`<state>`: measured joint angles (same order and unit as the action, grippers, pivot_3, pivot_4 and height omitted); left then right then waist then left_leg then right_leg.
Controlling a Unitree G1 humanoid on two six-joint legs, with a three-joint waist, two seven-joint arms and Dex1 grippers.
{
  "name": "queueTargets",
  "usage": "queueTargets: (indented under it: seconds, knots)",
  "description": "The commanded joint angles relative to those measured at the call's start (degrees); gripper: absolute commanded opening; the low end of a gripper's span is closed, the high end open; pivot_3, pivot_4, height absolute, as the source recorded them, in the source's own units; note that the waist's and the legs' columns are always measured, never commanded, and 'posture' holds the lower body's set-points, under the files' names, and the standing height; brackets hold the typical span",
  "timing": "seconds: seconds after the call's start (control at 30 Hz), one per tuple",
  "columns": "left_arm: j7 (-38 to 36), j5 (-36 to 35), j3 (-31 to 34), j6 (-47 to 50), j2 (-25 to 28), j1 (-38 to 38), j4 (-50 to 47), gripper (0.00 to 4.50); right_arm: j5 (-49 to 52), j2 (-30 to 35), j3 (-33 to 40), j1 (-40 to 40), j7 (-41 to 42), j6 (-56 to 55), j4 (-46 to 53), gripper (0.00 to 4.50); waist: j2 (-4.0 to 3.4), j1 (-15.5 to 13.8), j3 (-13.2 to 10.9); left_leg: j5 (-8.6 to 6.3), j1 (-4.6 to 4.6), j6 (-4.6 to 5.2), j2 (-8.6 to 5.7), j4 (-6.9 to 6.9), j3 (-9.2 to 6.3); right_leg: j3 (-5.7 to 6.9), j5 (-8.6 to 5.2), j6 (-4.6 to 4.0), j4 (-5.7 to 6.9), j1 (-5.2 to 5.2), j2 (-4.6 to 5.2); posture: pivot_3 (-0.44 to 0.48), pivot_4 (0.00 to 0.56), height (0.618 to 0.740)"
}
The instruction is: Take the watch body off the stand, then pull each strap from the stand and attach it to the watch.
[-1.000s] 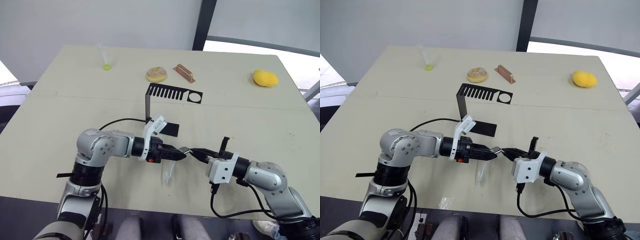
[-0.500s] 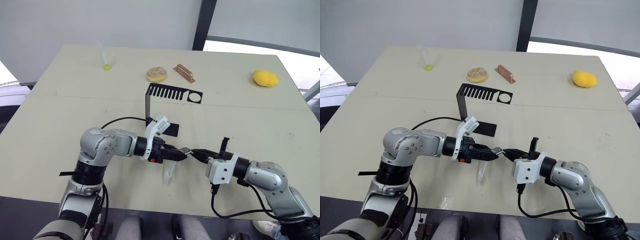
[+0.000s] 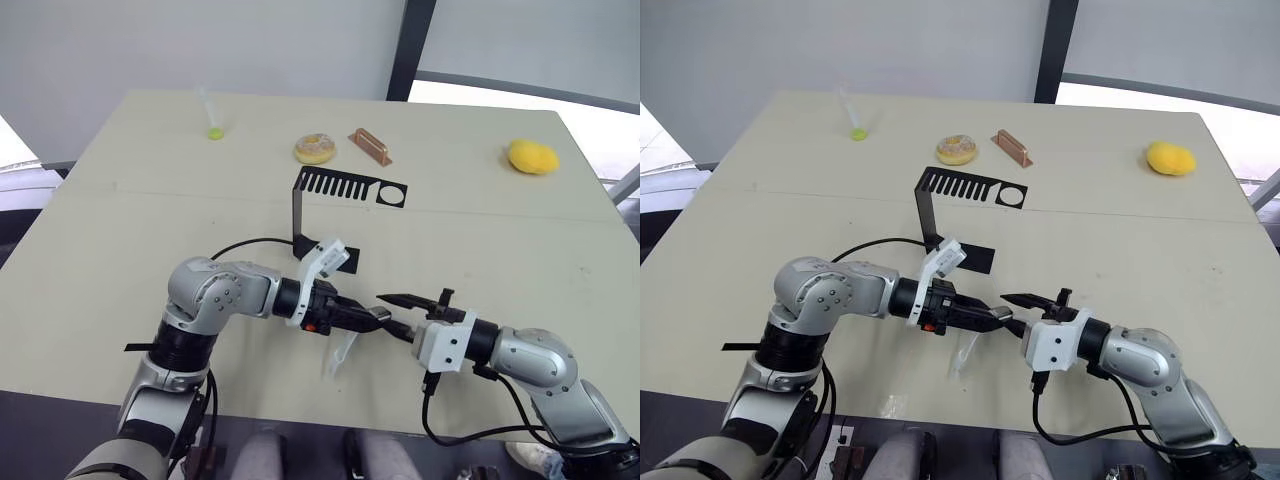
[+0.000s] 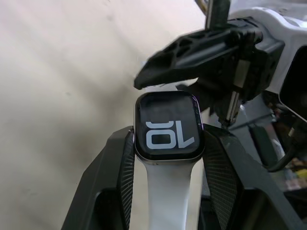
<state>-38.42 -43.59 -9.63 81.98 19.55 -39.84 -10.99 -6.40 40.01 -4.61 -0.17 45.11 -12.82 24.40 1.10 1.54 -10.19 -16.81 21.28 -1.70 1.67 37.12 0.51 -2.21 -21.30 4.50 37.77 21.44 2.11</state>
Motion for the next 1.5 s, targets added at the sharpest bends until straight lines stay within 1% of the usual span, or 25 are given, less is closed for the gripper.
queueTargets:
  seconds: [0.03,0.07,0.1,0.17,0.2,0.3,0.33,0.4,0.43,0.5,0.53,0.6,0.63,0.73,0.83,0.93,0.97,1.03,1.17,1.23,1.3,1.33,1.37,1.43,1.5]
  knots:
    - [-6.8,-2.1,1.4,-3.4,6.5,0.5,-3.0,1.58,3.5,3.9,5.3,4.1,1.9,-2.8,1.5,3.47,-0.01,0.1,0.0,0.0,-0.01,0.0,0.01,-0.01,0.01,0.0,0.0,0.0,0.0,0.0,-0.01,0.0,0.15,0.74]
    - [-9.1,-2.0,1.2,-5.6,8.7,1.2,-3.4,1.58,4.8,5.0,6.8,5.6,2.3,-3.4,1.6,4.0,-0.02,0.1,0.0,0.01,-0.04,-0.01,0.02,-0.04,0.01,-0.02,0.0,0.0,0.0,0.0,-0.04,0.0,0.15,0.74]
    - [-13.1,-1.1,1.2,-10.6,11.4,2.6,-4.3,1.58,6.5,5.9,8.8,7.7,2.7,-4.6,1.6,4.47,-0.03,0.2,0.0,0.01,-0.05,-0.02,0.03,-0.06,0.02,-0.03,0.0,-0.01,0.0,0.0,-0.06,0.0,0.15,0.74]
    - [-19.9,2.3,2.1,-23.4,15.1,5.3,-4.7,1.58,11.0,6.9,13.1,11.9,3.7,-6.3,1.8,4.47,-0.04,0.1,0.0,0.01,-0.07,-0.03,0.07,-0.08,0.04,-0.06,-0.01,-0.02,-0.03,-0.02,-0.08,0.0,0.15,0.74]
    - [-22.0,3.7,2.6,-28.3,16.1,6.4,-4.6,1.58,12.7,6.9,14.8,13.4,3.7,-6.8,2.0,4.47,-0.03,0.0,0.0,0.01,-0.06,-0.04,0.06,-0.08,0.04,-0.05,-0.01,-0.02,-0.05,-0.03,-0.07,0.0,0.15,0.74]
    - [-35.0,17.1,2.2,-63.7,21.2,11.1,-0.5,1.58,23.7,5.0,22.7,19.4,3.4,-3.6,5.0,4.47,-0.03,-0.1,0.0,0.01,-0.05,-0.03,0.05,-0.08,0.05,-0.04,-0.01,-0.02,-0.17,-0.1,-0.04,0.0,0.15,0.74]
    - [-38.3,20.0,2.2,-72.4,22.6,12.1,1.4,1.58,26.6,4.5,25.0,21.0,3.3,-2.4,6.1,4.47,-0.03,-0.1,0.0,0.0,-0.07,-0.03,0.07,-0.07,0.06,-0.03,-0.01,-0.02,-0.19,-0.13,-0.05,0.0,0.15,0.74]
    - [-41.2,22.5,2.6,-81.2,23.7,13.0,4.7,1.58,31.0,4.4,27.8,23.7,4.2,-0.3,8.0,4.47,-0.04,-0.1,0.0,-0.02,-0.09,0.01,0.07,-0.11,0.08,-0.04,-0.01,-0.03,-0.24,-0.15,-0.04,0.0,0.15,0.74]
    - [-41.8,23.0,2.8,-83.9,23.8,13.2,6.0,1.58,32.8,4.5,28.9,25.0,5.0,0.6,8.8,4.47,-0.04,-0.1,0.0,-0.06,-0.14,0.08,0.07,-0.12,0.08,-0.03,-0.01,-0.03,-0.27,-0.23,-0.03,0.0,0.15,0.74]
    - [-40.1,22.7,3.7,-85.3,22.8,15.4,5.5,1.58,41.4,3.6,33.9,29.0,3.6,5.9,12.0,4.47,-0.06,-0.1,0.0,-0.25,-0.16,0.42,0.07,-0.11,0.07,-0.02,-0.01,-0.03,-0.31,-0.3,0.02,0.0,0.15,0.74]
    - [-40.1,21.6,3.4,-84.8,22.3,16.9,3.9,1.58,42.9,3.3,35.6,30.4,3.6,7.1,12.8,4.47,-0.06,-0.1,0.0,-0.29,-0.17,0.5,0.07,-0.12,0.06,-0.01,-0.01,-0.03,-0.32,-0.33,0.06,0.0,0.15,0.74]
    - [-39.3,21.0,0.8,-81.0,21.5,18.7,0.4,1.58,42.4,4.0,37.3,31.9,5.1,8.2,13.6,4.47,-0.06,0.0,0.0,-0.38,-0.15,0.64,0.09,-0.1,0.05,0.02,-0.01,-0.01,-0.36,-0.37,0.1,0.0,0.15,0.74]
    - [-38.6,21.6,-0.5,-80.8,20.0,18.6,0.0,1.58,42.9,3.8,38.4,31.9,4.5,9.0,13.9,4.47,-0.04,0.0,-0.1,-0.4,-0.14,0.68,0.08,-0.09,0.05,0.02,0.0,0.01,-0.39,-0.4,0.12,0.0,0.15,0.74]
    - [-31.7,26.6,-4.9,-78.9,12.3,15.7,2.5,1.58,45.2,3.8,40.1,32.3,4.3,11.9,15.1,4.47,-0.05,-0.3,-0.1,-0.45,-0.18,0.77,0.0,-0.02,0.04,0.04,0.05,0.1,-0.4,-0.49,0.21,0.0,0.15,0.74]
    - [-28.7,30.5,-7.7,-78.4,8.4,14.1,4.4,1.58,46.4,4.0,40.9,33.2,5.1,14.6,16.7,4.47,-0.02,-0.5,-0.1,-0.47,-0.2,0.82,-0.05,0.04,-0.04,0.09,0.09,0.18,-0.48,-0.61,0.18,0.0,0.15,0.74]
    - [-24.1,39.2,-14.4,-80.3,3.3,11.4,11.3,1.58,48.1,3.3,40.9,35.7,5.8,17.3,18.8,4.47,-0.11,-0.3,0.0,-0.47,-0.22,0.82,0.0,-0.02,-0.03,0.06,0.08,0.18,-0.61,-0.65,0.06,0.0,0.15,0.74]
    - [-23.3,40.5,-15.8,-79.3,2.1,10.9,12.5,1.58,47.8,3.2,40.5,36.7,6.6,17.5,19.5,4.47,-0.12,-0.4,0.0,-0.47,-0.22,0.82,-0.01,-0.01,-0.04,0.07,0.08,0.18,-0.65,-0.66,0.05,0.0,0.15,0.74]
    - [-21.9,41.9,-16.9,-77.7,0.5,10.7,13.7,1.58,47.2,3.0,39.8,37.4,7.2,17.9,20.3,4.47,-0.11,-0.3,0.0,-0.47,-0.21,0.82,-0.01,-0.01,-0.04,0.05,0.1,0.21,-0.69,-0.67,0.04,0.0,0.15,0.74]
    - [-21.0,43.1,-17.6,-76.2,0.1,11.3,12.9,1.58,46.4,2.0,39.3,36.5,6.8,18.2,20.1,4.47,-0.07,0.0,0.0,-0.48,-0.22,0.83,0.03,-0.01,-0.03,0.02,0.1,0.22,-0.67,-0.7,0.03,0.0,0.15,0.74]
    - [-21.2,40.6,-16.0,-74.9,0.3,12.9,10.7,1.58,46.2,2.4,38.1,35.6,7.6,18.9,19.2,4.47,-0.11,0.1,0.0,-0.47,-0.23,0.82,0.03,-0.04,-0.03,0.02,0.1,0.22,-0.67,-0.77,0.05,0.0,0.15,0.74]
    - [-20.7,38.2,-13.5,-73.7,0.4,13.9,8.9,2.61,45.8,2.6,37.4,34.3,8.5,19.1,17.5,4.5,-0.1,0.1,0.0,-0.48,-0.23,0.82,0.05,-0.05,-0.02,0.02,0.1,0.22,-0.68,-0.78,0.05,0.0,0.15,0.74]
    - [-21.3,37.3,-12.8,-73.0,1.0,14.2,7.9,2.93,45.3,2.6,37.5,33.8,9.2,18.7,16.3,4.5,-0.1,0.0,0.0,-0.48,-0.25,0.82,0.04,-0.02,-0.05,0.05,0.1,0.22,-0.68,-0.77,0.07,0.0,0.15,0.74]
    - [-22.0,36.8,-11.8,-73.4,2.2,14.4,7.0,3.42,45.0,2.8,38.0,33.1,9.8,18.2,15.1,4.5,-0.11,-0.1,0.0,-0.47,-0.25,0.82,0.04,0.0,-0.07,0.07,0.1,0.22,-0.68,-0.72,0.08,0.0,0.15,0.74]
    - [-24.5,34.4,-7.7,-75.8,6.6,15.8,4.5,4.39,45.7,3.5,40.0,32.1,11.4,18.4,13.0,4.5,-0.11,-0.1,0.0,-0.47,-0.24,0.82,0.02,0.0,-0.08,0.1,0.1,0.22,-0.68,-0.72,0.12,0.0,0.15,0.74]
    - [-25.6,29.3,-0.8,-74.0,11.3,18.4,1.5,4.46,46.1,4.7,42.1,31.9,13.8,18.6,11.0,4.5,-0.17,0.1,-0.1,-0.47,-0.25,0.82,0.03,-0.05,-0.08,0.09,0.1,0.22,-0.7,-0.73,0.12,0.0,0.15,0.74]
